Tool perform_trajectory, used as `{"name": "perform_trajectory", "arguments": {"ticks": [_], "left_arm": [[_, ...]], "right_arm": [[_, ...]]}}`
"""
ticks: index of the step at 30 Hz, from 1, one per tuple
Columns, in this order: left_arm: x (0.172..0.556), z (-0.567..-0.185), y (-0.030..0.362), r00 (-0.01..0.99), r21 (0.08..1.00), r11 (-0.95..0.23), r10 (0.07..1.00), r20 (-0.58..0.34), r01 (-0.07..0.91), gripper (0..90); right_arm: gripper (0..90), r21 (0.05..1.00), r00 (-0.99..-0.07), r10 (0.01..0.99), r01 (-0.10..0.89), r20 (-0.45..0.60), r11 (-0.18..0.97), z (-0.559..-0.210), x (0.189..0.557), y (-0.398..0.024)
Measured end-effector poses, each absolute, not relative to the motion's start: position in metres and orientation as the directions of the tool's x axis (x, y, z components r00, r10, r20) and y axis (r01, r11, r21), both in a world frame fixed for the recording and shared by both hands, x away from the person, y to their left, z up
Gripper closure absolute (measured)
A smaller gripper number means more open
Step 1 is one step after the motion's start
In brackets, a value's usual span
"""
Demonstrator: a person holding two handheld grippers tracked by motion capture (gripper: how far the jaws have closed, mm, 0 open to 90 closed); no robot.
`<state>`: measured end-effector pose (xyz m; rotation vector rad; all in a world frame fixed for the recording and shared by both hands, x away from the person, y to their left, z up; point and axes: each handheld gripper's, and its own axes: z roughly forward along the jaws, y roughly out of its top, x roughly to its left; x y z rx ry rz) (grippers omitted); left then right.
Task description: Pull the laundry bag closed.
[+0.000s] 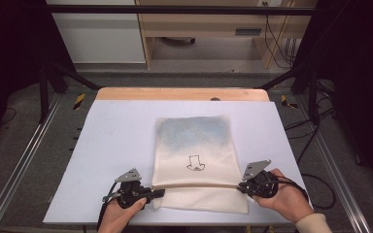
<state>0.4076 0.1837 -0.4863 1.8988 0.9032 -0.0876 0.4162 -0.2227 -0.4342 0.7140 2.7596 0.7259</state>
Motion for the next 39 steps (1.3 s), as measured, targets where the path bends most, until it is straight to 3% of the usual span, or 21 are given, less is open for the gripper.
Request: {"name": "perform_trajectory", "arguments": {"ticks": [29,32,36,37,38,39], "left_arm": [[0.407,-0.485,0.185,0.719,0.751,-0.231,0.551,-0.423,0.619,83.5],[0.405,-0.484,0.186,0.709,0.745,-0.239,0.575,-0.409,0.623,75.4],[0.393,-0.469,0.192,0.684,0.783,-0.236,0.664,-0.302,0.575,35.9],[0.393,-0.469,0.192,0.684,0.783,-0.236,0.664,-0.302,0.575,32.0],[0.390,-0.463,0.196,0.675,0.800,-0.240,0.692,-0.257,0.551,32.0],[0.388,-0.459,0.199,0.660,0.813,-0.232,0.714,-0.231,0.535,24.3]], "right_arm": [[82.2,0.509,-0.856,0.510,0.406,-0.078,0.759,-0.436,0.415,-0.228],[81.6,0.521,-0.854,0.517,0.413,-0.064,0.747,-0.438,0.414,-0.227],[52.6,0.600,-0.834,0.549,0.411,-0.058,0.687,-0.437,0.410,-0.224],[52.6,0.600,-0.834,0.549,0.411,-0.058,0.687,-0.437,0.410,-0.224],[46.2,0.621,-0.829,0.556,0.402,-0.065,0.672,-0.434,0.409,-0.222],[38.4,0.649,-0.811,0.581,0.409,-0.064,0.642,-0.430,0.408,-0.220]]}}
